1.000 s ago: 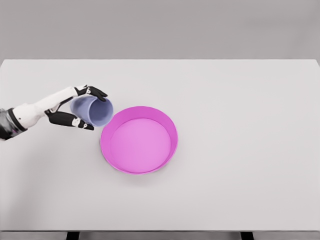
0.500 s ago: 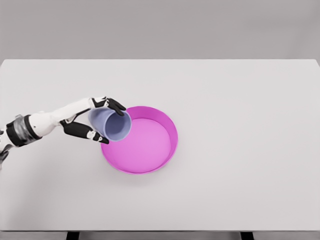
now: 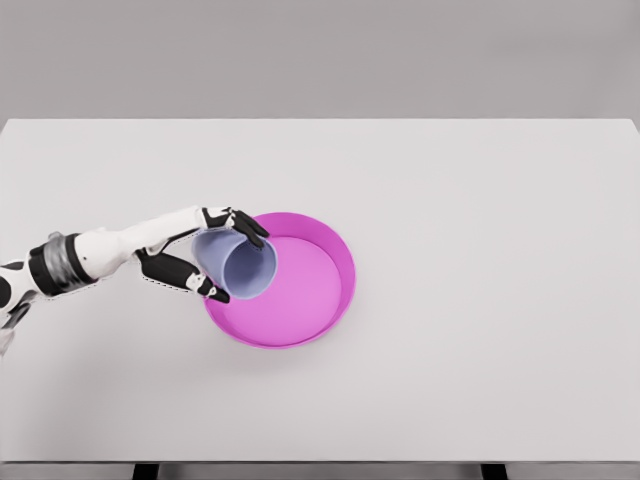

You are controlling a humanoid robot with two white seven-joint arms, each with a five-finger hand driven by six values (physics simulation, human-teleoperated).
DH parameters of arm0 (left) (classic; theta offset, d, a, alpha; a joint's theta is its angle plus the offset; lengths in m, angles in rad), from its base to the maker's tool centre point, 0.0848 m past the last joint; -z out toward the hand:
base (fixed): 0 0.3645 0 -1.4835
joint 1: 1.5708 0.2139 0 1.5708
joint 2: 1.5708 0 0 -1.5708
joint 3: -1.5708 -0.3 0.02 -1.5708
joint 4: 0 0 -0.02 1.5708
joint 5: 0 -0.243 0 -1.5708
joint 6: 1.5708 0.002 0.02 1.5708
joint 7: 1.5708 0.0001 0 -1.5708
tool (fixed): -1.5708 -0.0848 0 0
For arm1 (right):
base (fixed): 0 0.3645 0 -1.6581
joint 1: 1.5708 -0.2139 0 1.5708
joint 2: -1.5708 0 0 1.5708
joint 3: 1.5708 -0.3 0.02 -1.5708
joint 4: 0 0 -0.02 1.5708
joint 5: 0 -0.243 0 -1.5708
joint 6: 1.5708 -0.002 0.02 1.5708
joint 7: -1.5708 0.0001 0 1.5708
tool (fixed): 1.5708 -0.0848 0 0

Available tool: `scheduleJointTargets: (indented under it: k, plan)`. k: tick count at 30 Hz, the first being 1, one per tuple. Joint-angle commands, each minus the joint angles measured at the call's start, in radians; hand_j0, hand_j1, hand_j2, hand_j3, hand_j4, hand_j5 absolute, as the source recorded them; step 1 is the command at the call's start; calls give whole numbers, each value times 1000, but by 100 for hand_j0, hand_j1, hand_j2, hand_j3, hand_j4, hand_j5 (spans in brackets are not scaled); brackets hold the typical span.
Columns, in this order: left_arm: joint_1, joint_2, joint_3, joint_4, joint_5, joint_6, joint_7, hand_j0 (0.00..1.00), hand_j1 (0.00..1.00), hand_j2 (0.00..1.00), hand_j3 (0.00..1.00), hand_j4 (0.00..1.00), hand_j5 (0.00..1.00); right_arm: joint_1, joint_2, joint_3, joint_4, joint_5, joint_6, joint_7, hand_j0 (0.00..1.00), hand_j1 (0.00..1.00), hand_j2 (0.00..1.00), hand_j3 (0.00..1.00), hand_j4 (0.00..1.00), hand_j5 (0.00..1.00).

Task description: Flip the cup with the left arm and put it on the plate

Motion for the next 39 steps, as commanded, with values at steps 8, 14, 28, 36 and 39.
scheduleJointTargets:
  k: [8, 14, 28, 36, 39]
  plan:
    - [-34, -1, -96, 20, 10, 2, 1, 65, 65, 65, 65, 65, 65, -2, 0, 0, 0, 0, 0, 0, 100, 100, 100, 100, 100, 100]
    - [-74, 8, -139, 20, 15, 2, 2, 65, 65, 65, 65, 65, 65, -2, 0, 0, 0, 0, 0, 0, 100, 100, 100, 100, 100, 100]
    - [-117, 58, -190, 20, 18, 2, 4, 64, 64, 64, 64, 64, 64, 0, 0, 0, 0, 0, 0, 0, 100, 100, 100, 100, 100, 100]
    - [-153, 58, -250, 12, 16, 2, 4, 64, 64, 64, 64, 64, 64, 0, 0, 0, 0, 0, 0, 0, 100, 100, 100, 100, 100, 100]
    - [-161, 56, -265, 7, 16, 2, 4, 64, 64, 64, 64, 64, 64, 0, 0, 0, 0, 0, 0, 0, 100, 100, 100, 100, 100, 100]
